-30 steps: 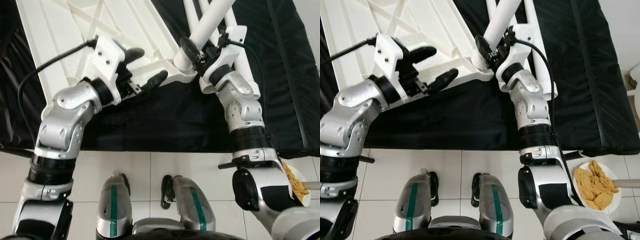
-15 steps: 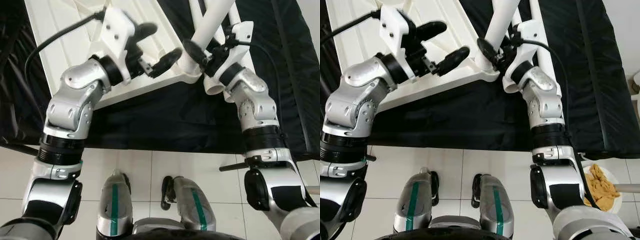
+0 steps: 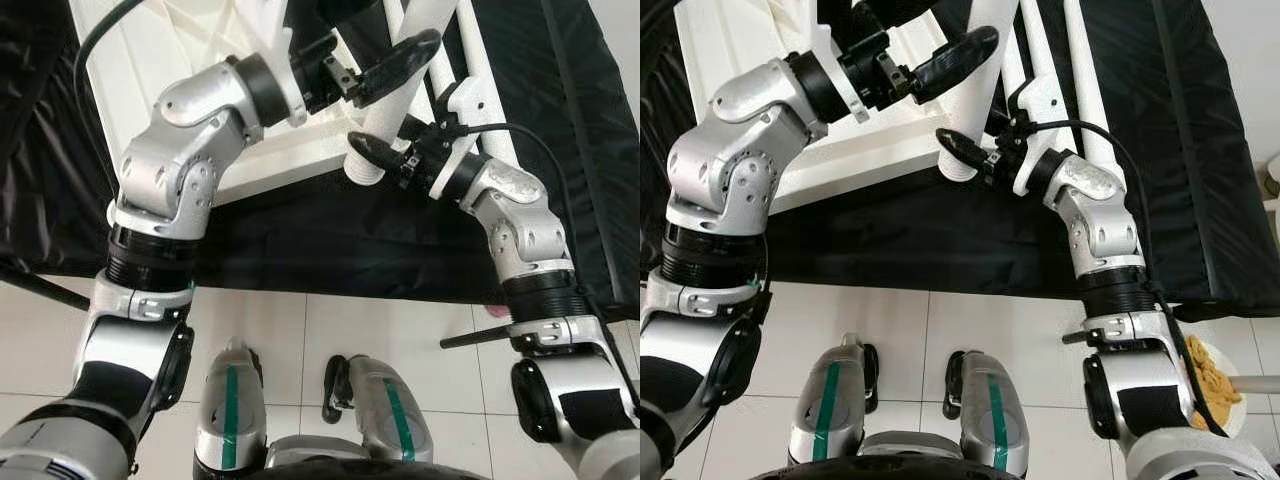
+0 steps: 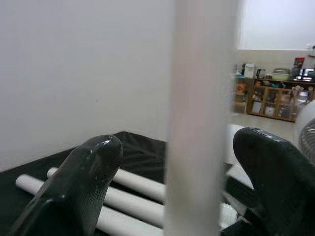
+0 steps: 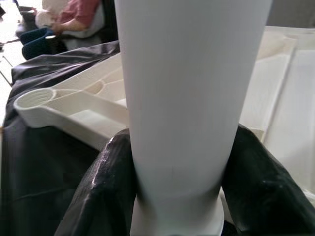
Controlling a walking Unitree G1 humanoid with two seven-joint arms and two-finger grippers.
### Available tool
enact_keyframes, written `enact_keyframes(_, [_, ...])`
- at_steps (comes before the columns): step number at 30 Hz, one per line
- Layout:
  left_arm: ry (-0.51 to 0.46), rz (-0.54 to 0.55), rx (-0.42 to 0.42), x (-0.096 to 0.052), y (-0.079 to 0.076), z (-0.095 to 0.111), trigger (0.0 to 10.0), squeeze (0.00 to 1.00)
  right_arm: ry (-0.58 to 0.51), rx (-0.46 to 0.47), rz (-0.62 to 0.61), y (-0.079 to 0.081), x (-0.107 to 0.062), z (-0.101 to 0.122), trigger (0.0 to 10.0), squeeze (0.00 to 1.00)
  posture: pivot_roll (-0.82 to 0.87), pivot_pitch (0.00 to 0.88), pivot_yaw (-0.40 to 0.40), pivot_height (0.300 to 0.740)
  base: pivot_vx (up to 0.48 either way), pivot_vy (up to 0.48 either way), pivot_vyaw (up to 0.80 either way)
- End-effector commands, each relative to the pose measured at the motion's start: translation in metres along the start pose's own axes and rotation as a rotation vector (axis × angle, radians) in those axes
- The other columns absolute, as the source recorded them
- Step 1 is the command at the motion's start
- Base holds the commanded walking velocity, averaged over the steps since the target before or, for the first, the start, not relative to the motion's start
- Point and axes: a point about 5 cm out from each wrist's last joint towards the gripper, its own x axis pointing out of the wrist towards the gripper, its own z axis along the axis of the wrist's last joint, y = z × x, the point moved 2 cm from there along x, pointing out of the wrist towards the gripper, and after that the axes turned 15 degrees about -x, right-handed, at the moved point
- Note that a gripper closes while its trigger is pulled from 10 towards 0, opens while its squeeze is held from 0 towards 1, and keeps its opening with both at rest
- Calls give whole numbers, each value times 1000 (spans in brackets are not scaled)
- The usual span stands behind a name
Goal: Building children table
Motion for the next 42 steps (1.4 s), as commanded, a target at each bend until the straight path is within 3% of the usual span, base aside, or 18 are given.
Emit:
enact_keyframes(1, [81,-119,-16,7,-8,-5,10000,0,-22,-29,34,1,-2,6,10000,0,69,0,-34,740,0,0,0])
enact_keyframes(13, [213,-123,-55,15,-2,-3,10000,0,10,-74,79,-3,-6,5,10000,0,73,0,-31,740,0,0,0])
enact_keyframes(15, [252,-99,-94,17,1,-1,10000,0,21,-80,86,-3,-7,3,10000,0,74,1,-29,740,0,0,0])
enact_keyframes(24, [298,-94,-102,20,3,8,10000,0,40,-80,87,-4,-10,0,10000,0,76,8,-27,740,0,0,0])
enact_keyframes(25, [298,-89,-104,21,3,10,4314,0,41,-80,85,-5,-10,0,10000,0,74,8,-26,740,0,0,0])
enact_keyframes(27, [298,-85,-104,22,4,12,4314,0,41,-79,83,-5,-10,0,10000,0,75,9,-26,740,0,0,0])
enact_keyframes(28, [284,-84,-107,23,4,14,0,0,41,-79,82,-5,-10,0,10000,0,74,9,-26,740,0,0,0])
enact_keyframes(42, [264,-101,-112,29,1,21,0,0,52,-62,63,-8,-9,-1,10000,0,67,15,-31,740,0,0,0])
